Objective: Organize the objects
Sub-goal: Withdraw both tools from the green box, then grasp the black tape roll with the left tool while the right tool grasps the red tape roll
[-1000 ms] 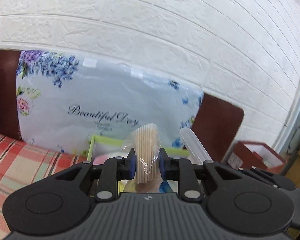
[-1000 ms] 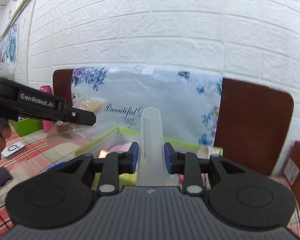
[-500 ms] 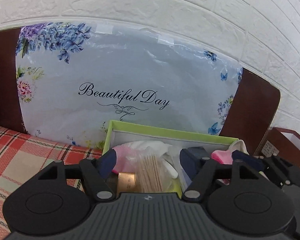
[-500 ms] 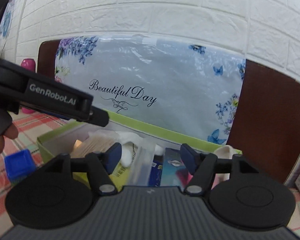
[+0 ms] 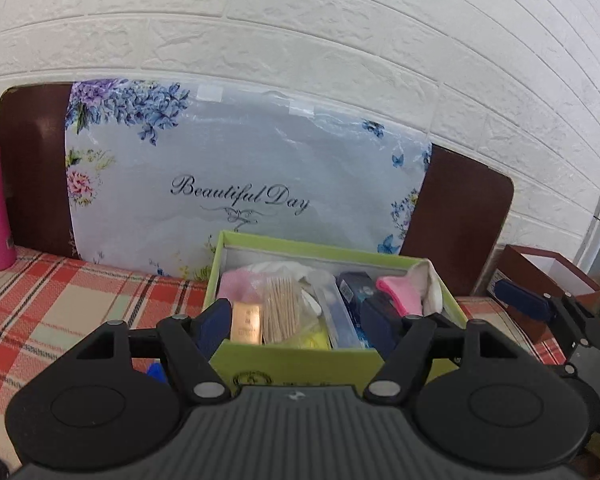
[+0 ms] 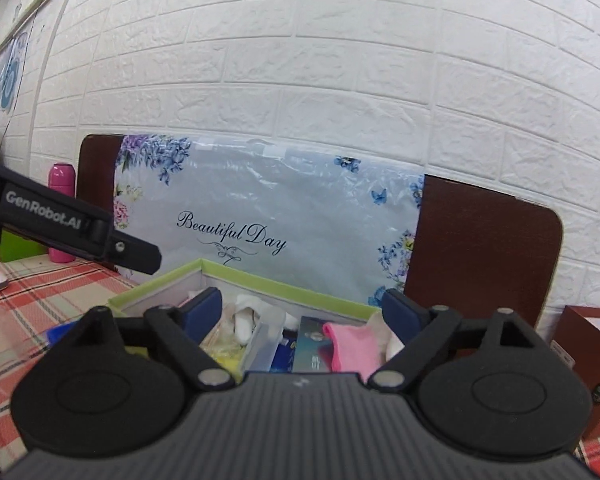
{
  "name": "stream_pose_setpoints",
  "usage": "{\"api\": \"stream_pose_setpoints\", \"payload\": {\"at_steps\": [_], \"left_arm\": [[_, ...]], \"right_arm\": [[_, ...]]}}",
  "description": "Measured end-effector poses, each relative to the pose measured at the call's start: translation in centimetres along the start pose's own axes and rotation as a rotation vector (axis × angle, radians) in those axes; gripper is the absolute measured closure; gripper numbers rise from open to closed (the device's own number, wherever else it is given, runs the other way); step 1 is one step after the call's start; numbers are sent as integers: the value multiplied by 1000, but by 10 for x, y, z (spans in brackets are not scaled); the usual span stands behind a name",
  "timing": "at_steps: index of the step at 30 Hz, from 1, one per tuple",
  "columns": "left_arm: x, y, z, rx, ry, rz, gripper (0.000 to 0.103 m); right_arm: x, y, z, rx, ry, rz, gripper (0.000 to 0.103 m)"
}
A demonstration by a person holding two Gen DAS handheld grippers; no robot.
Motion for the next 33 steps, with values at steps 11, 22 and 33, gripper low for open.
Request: {"api": "stream_pose_setpoints", "payload": {"at_steps": [11, 22, 33], "left_arm": [[15, -1, 103, -5, -203, 1, 29], [52, -11, 109, 56, -220, -3, 54], [9, -27, 129, -5, -217, -47, 47]], "right_arm": [[-61, 4, 89, 67, -215, 7, 19], [-66, -6, 101, 80, -248, -20, 25], [-35, -27, 100, 54, -287, -93, 40]]}}
Point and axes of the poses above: each gripper's, at about its wrist camera, not at the fingertips, and x roughly the way its jaws point, y to its right, z to its underside, the point moved 8 cm from there along x, roughly the way its jaws point, and after that the axes turned 1 degree about -z, right-handed, at the moved point
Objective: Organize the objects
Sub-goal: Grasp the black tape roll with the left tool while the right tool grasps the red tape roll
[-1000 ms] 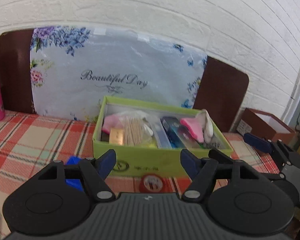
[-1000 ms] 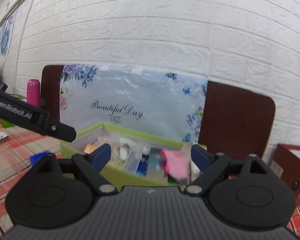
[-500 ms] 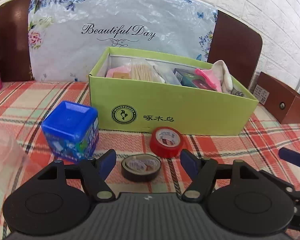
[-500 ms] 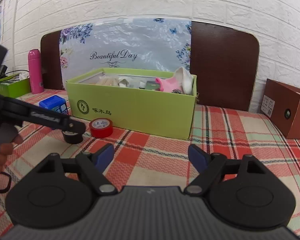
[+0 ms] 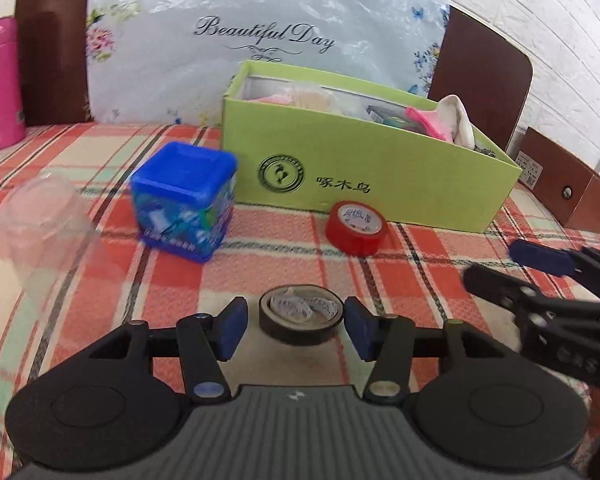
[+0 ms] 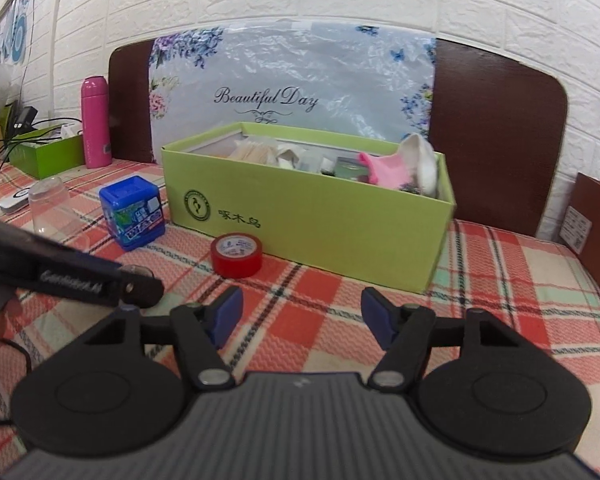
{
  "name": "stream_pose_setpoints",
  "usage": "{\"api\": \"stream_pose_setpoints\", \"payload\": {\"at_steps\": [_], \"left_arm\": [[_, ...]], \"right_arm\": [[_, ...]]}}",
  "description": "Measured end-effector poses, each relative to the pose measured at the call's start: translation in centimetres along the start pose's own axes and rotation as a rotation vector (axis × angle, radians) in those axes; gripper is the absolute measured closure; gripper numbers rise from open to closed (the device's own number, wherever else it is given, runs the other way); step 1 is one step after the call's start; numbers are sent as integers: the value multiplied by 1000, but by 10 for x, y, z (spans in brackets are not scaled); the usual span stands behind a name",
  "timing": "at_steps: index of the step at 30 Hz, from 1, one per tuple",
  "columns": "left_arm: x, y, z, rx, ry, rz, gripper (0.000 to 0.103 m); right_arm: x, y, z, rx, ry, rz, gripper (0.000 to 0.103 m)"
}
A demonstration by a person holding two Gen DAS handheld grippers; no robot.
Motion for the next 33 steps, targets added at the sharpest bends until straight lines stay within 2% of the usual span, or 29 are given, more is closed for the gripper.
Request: {"api": "stream_pose_setpoints", "payload": {"at_steps": [7, 14, 15, 16, 21, 25, 27, 29, 33], "left_arm": [[-15, -13, 0, -40, 7, 1, 42], [-15, -12, 1, -86, -13, 52, 42], [-14, -10, 1, -87, -18, 56, 42], [-13, -9, 1, -85, -19, 56, 42], [-3, -2, -2, -76, -18, 56, 42], [8, 8, -7, -59, -13, 73, 43], [13, 16, -8, -40, -13, 100, 49], [16, 26, -8, -6, -29, 136, 63], [8, 35, 0, 50, -37, 137, 63]], "right_arm": [[50, -23, -13, -16, -38, -77, 48], [85, -39, -23, -50, -52, -95, 49], [88, -40, -23, -49, -59, -108, 61], [88, -40, -22, -46, -62, -121, 60], [61, -23, -17, -16, -52, -105, 60], [26, -2, 3, 10, -88, -78, 60], [9, 6, 17, 32, -109, -65, 60], [-4, 12, 25, 52, -111, -58, 60], [-18, 13, 32, 53, -104, -37, 60]]}}
Point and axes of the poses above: each gripper's, at about its wrist camera, not at the fingertips, and x roughly the way its jaws point, y to its right, z to its underside, the point moved 8 cm from there along x, roughly the way its jaws point, and after that the axes turned 1 degree about -z, right-handed, at the moved point
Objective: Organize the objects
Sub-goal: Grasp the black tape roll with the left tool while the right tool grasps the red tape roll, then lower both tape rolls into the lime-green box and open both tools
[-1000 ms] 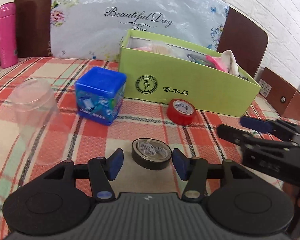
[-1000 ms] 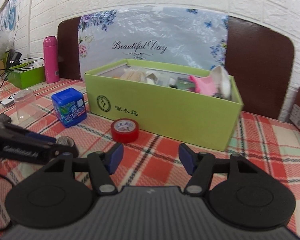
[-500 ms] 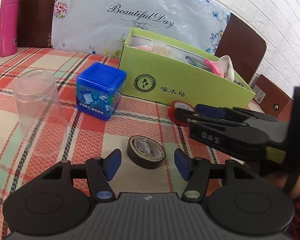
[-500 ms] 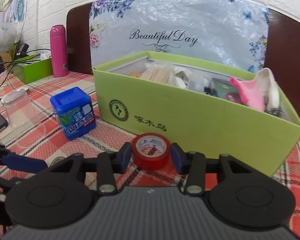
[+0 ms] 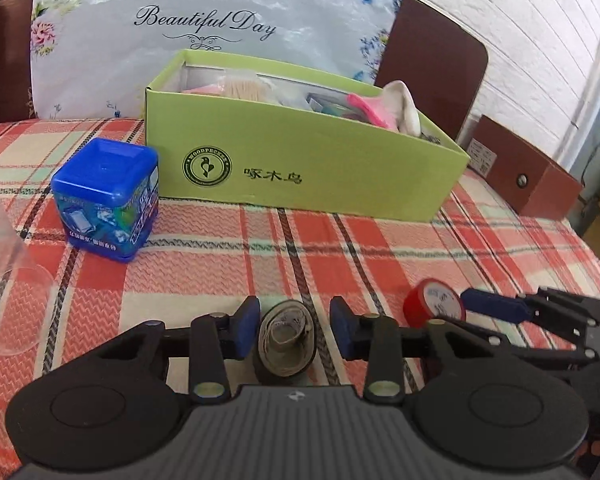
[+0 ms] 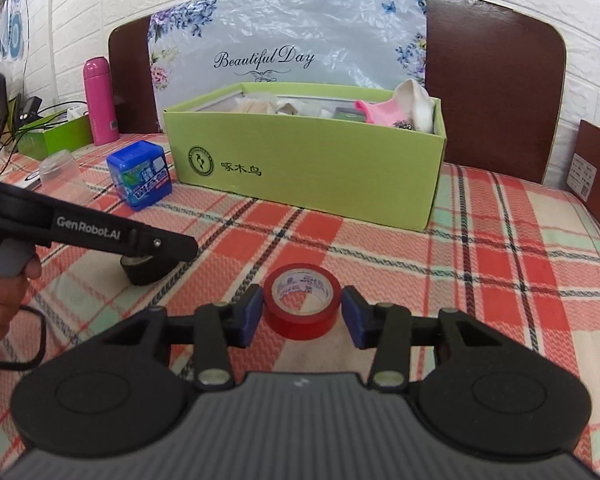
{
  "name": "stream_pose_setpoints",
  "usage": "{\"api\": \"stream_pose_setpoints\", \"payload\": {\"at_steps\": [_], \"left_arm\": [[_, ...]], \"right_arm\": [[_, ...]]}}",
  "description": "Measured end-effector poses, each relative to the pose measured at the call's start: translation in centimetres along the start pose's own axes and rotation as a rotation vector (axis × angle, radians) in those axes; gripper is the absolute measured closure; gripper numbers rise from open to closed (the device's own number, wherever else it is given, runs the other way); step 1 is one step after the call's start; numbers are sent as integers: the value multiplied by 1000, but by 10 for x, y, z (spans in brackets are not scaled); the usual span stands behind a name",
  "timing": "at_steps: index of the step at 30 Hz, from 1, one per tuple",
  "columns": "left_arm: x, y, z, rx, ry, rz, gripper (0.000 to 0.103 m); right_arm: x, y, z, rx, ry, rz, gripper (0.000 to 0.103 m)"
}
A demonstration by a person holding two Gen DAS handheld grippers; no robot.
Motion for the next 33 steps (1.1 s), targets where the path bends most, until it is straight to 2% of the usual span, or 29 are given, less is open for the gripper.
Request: {"api": "stream_pose_setpoints", "payload": {"at_steps": [4, 8, 16, 18, 20, 27, 33], "left_arm": [[-12, -6, 9, -2, -3, -30, 49], [-10, -6, 10, 20, -12, -31, 52], [-2, 0, 8, 47, 0, -46, 51], [-2, 0, 8, 59, 1, -52, 53], [-2, -1, 8, 77, 2, -67, 72], [-15, 2, -1, 13, 6, -4, 73], [-47, 12, -51, 16, 135, 69, 73]], "right_arm": [[2, -3, -1, -2, 3, 10, 58], [7, -2, -2, 7, -3, 11, 56], [12, 0, 0, 27, -20, 15, 53], [16, 0, 1, 26, -36, 13, 53], [19, -2, 2, 23, -46, 7, 55], [10, -5, -2, 42, -27, -11, 58], [-10, -10, -39, 6, 74, -25, 58]]}}
Point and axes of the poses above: each gripper's, at about its wrist camera, not at the fingertips, and x roughly the way its jaws point, y to its right, z to its underside, the point moved 8 cm from there along x, roughly the way its jaws point, and after that the axes turned 1 degree about -z, right-handed, at the moved point
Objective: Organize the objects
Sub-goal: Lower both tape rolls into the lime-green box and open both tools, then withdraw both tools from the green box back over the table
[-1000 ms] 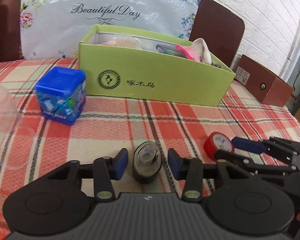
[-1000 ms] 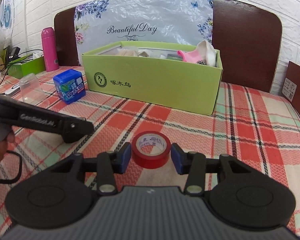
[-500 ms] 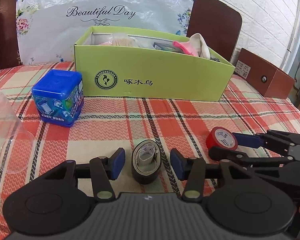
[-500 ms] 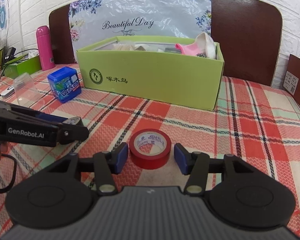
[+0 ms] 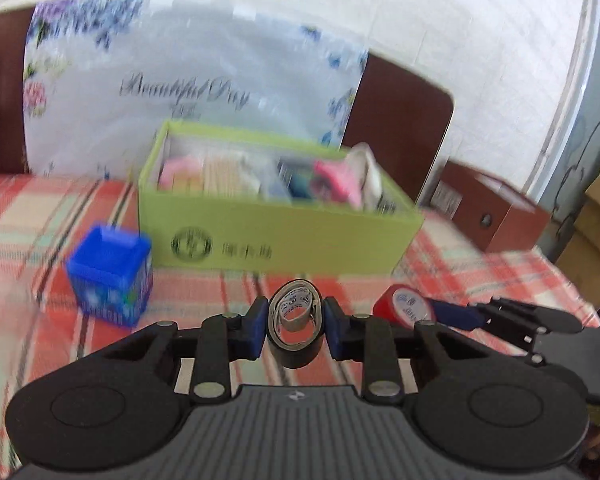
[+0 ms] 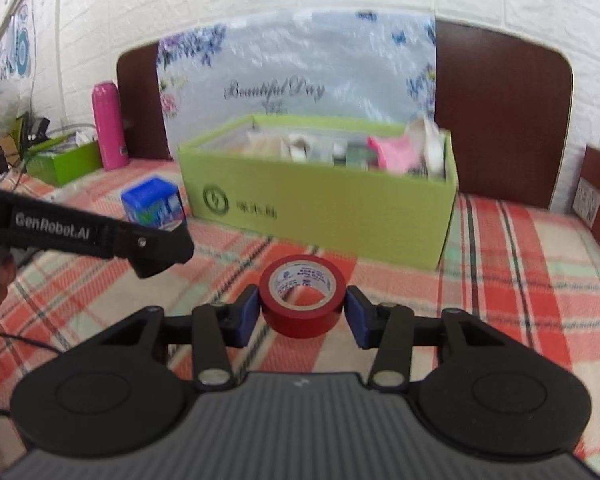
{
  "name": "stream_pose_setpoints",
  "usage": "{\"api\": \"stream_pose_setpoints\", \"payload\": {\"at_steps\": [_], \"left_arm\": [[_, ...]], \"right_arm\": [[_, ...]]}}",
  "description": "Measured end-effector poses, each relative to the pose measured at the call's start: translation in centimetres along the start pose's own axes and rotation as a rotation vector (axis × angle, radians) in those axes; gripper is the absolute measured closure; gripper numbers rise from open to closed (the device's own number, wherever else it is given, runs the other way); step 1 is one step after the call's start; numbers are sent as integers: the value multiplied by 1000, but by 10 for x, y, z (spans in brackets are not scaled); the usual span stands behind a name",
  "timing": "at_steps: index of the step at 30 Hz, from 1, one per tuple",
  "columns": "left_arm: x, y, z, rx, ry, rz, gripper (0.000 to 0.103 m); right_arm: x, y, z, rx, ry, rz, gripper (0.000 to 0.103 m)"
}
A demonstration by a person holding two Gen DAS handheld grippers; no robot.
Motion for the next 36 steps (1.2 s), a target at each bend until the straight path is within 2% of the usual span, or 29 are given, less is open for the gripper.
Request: {"api": "stream_pose_setpoints", "payload": {"at_steps": [7, 12, 18, 24, 25, 26, 27, 28, 30, 33, 36], "left_arm": [[-3, 7, -75, 7, 143, 22, 73], [23, -1, -112, -22, 173, -8, 73], [61, -21, -123, -61, 141, -31, 73], [86, -33, -117, -55, 123, -69, 71], [89, -35, -113, -51, 120, -71, 54], [91, -37, -108, -48, 102, -81, 26], [91, -39, -102, -44, 95, -105, 22], [88, -40, -97, -32, 100, -123, 22], [80, -40, -86, -4, 103, -127, 22], [69, -38, -74, -4, 108, -132, 22], [64, -34, -70, -16, 105, -124, 21]], "right_arm": [[-3, 5, -71, -48, 161, 17, 58], [23, 11, -105, -72, 215, 61, 58], [67, 31, -111, -32, 191, 95, 58], [99, 35, -109, -15, 162, 95, 57], [103, 33, -107, -18, 156, 89, 56], [108, 31, -104, -26, 150, 77, 51], [110, 30, -100, -36, 141, 80, 35], [110, 30, -95, -46, 141, 100, 27], [105, 30, -85, -71, 154, 130, 24], [86, 37, -76, -21, 200, 174, 11], [73, 40, -72, 14, 208, 170, 9]]}}
Point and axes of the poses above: each gripper's, at about its wrist camera, not at the fingertips, and x roughly the way its jaws point, y to its right, z to its underside, the point moved 8 cm from there along x, roughly the way its jaws point, and after that the axes turned 1 degree about -z, right-handed, at the moved point
